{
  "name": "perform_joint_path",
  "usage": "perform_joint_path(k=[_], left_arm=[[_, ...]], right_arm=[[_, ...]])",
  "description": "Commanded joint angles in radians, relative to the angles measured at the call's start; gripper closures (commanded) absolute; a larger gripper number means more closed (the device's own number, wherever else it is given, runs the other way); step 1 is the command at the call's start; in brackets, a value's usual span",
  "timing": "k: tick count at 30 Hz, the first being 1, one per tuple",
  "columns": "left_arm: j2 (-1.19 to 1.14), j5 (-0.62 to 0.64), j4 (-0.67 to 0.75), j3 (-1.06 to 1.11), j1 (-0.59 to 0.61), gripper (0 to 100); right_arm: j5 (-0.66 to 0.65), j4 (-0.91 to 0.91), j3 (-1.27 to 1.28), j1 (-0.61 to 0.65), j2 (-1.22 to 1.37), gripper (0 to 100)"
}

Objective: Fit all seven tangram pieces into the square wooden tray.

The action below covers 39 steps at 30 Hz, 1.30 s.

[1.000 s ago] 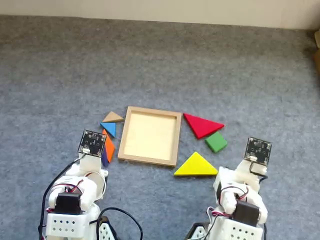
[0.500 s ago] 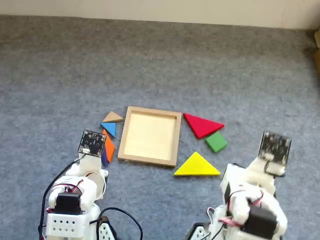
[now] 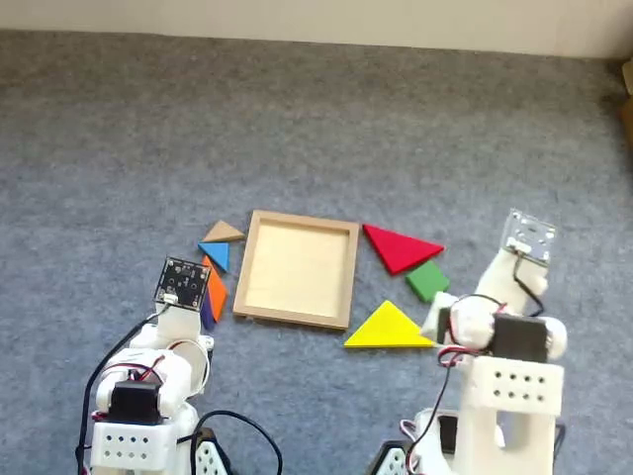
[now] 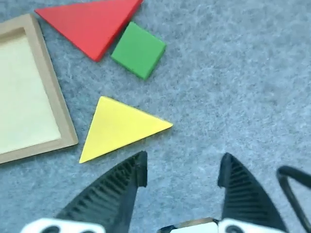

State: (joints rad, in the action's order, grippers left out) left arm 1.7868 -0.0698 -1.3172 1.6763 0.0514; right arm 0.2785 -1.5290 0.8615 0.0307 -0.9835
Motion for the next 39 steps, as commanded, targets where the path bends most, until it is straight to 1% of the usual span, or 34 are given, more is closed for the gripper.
perform_joint_path(k=[1, 4, 7, 8, 12, 15, 17, 19, 24, 28, 30, 35, 39], left_arm=[[0.038, -0.006, -0.005, 0.019, 0.015, 99], [0.038, -0.006, -0.005, 0.019, 0.015, 99], [0.038, -0.006, -0.005, 0.019, 0.015, 99], [0.038, -0.006, -0.005, 0.019, 0.015, 99], [0.038, -0.006, -0.005, 0.019, 0.015, 99], [0.038, -0.006, -0.005, 0.019, 0.015, 99], [0.038, -0.006, -0.005, 0.019, 0.015, 99], [0.038, -0.006, -0.005, 0.019, 0.015, 99], [0.038, -0.006, -0.005, 0.019, 0.015, 99], [0.038, -0.006, -0.005, 0.019, 0.015, 99], [0.038, -0.006, -0.005, 0.019, 0.015, 99], [0.038, -0.006, -0.005, 0.019, 0.015, 99], [0.038, -0.006, -0.005, 0.019, 0.015, 99]], right_arm=[[0.109, 0.004, -0.061, 0.139, 0.044, 73.0], [0.141, 0.022, -0.077, 0.223, 0.094, 73.2], [0.117, 0.061, -0.099, 0.254, 0.159, 73.2], [0.072, 0.068, -0.105, 0.257, 0.182, 73.2], [-0.232, 0.071, -0.173, 0.254, 0.254, 73.2], [-0.428, 0.074, -0.225, 0.252, 0.295, 73.2], [-0.542, 0.094, -0.254, 0.252, 0.326, 73.0], [-0.626, 0.136, -0.271, 0.252, 0.364, 72.9], [-0.769, 0.194, -0.283, 0.259, 0.521, 72.8], [-0.907, 0.225, -0.346, 0.254, 0.671, 72.6], [-0.957, 0.219, -0.401, 0.254, 0.739, 69.8], [-1.014, 0.216, -0.533, 0.251, 0.875, 57.0], [-1.079, 0.217, -0.604, 0.257, 0.981, 56.5]])
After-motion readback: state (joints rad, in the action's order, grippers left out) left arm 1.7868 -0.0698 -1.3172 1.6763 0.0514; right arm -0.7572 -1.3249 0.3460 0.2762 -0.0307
